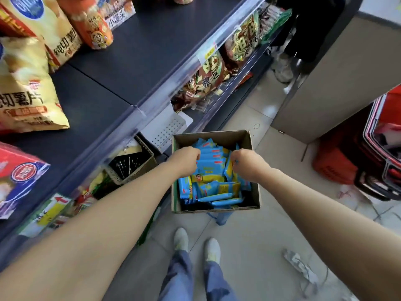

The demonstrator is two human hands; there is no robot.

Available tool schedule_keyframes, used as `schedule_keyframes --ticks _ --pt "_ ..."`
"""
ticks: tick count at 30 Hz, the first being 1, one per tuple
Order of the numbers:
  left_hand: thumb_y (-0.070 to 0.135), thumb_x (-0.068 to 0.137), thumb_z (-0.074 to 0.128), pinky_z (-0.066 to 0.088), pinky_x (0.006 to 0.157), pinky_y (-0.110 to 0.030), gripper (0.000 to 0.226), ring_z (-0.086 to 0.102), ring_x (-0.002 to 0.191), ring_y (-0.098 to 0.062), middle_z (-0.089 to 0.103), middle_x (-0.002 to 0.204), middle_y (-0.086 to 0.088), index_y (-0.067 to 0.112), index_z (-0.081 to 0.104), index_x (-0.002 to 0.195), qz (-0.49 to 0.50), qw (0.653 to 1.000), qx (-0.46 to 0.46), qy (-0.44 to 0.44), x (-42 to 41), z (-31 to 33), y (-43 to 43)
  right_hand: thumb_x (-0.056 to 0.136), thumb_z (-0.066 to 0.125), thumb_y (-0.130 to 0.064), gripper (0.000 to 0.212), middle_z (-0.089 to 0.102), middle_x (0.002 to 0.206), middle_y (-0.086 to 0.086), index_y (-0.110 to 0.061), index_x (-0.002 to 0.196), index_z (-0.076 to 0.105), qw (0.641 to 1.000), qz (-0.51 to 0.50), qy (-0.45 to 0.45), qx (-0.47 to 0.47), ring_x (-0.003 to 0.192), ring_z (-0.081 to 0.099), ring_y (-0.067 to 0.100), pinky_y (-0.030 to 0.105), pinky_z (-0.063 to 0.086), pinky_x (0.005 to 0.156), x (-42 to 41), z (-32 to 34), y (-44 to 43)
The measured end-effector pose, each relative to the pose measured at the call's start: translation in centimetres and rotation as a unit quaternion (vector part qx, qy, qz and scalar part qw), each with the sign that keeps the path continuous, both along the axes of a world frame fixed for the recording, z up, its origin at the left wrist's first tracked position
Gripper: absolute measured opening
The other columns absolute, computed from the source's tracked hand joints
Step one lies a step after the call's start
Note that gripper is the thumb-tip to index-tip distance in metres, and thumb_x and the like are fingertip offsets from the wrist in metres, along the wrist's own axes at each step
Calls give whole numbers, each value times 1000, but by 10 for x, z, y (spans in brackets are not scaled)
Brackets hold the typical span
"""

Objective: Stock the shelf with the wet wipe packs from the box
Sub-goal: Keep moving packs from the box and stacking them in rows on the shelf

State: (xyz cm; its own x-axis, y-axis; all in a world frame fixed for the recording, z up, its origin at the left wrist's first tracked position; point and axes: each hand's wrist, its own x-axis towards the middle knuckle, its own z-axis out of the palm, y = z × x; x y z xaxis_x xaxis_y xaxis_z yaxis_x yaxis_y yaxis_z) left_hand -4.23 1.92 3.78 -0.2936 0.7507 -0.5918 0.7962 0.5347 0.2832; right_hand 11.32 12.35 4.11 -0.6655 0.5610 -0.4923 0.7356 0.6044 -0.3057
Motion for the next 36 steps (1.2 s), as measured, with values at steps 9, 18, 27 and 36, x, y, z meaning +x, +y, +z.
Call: schedule_keyframes --ticks 9,18,27,36 --pt "0 91 49 43 95 -48 38 45 118 -35 44 129 -17 7 46 129 -45 999 -19 11 -10 -110 21 91 43 -9 39 50 130 14 -12 129 52 999 -37 -31 -11 121 50 34 39 43 101 -31 -94 29" --pt "6 86 62 37 94 -43 22 41 116 -33 47 120 -14 7 54 106 -14 997 -12 74 -15 -143 23 95 36 -3 39 58 95 6 -11 130 51 986 -116 24 -121 66 52 17 12 39 45 -55 -142 42" --pt "0 82 58 36 61 -37 28 57 88 -38 54 86 -12 13 33 81 62 994 67 59 -41 -82 12 85 67 -15 34 63 117 10 -5 117 62 986 -126 -16 -112 109 59 25 28 44 85 -61 -149 35" --pt "-4 79 51 35 64 -36 24 57 94 -37 60 101 -15 13 36 85 97 984 105 109 -40 38 3 86 59 -13 3 53 85 6 -11 88 59 978 -168 115 -47 80 47 20 29 40 70 -70 -28 39"
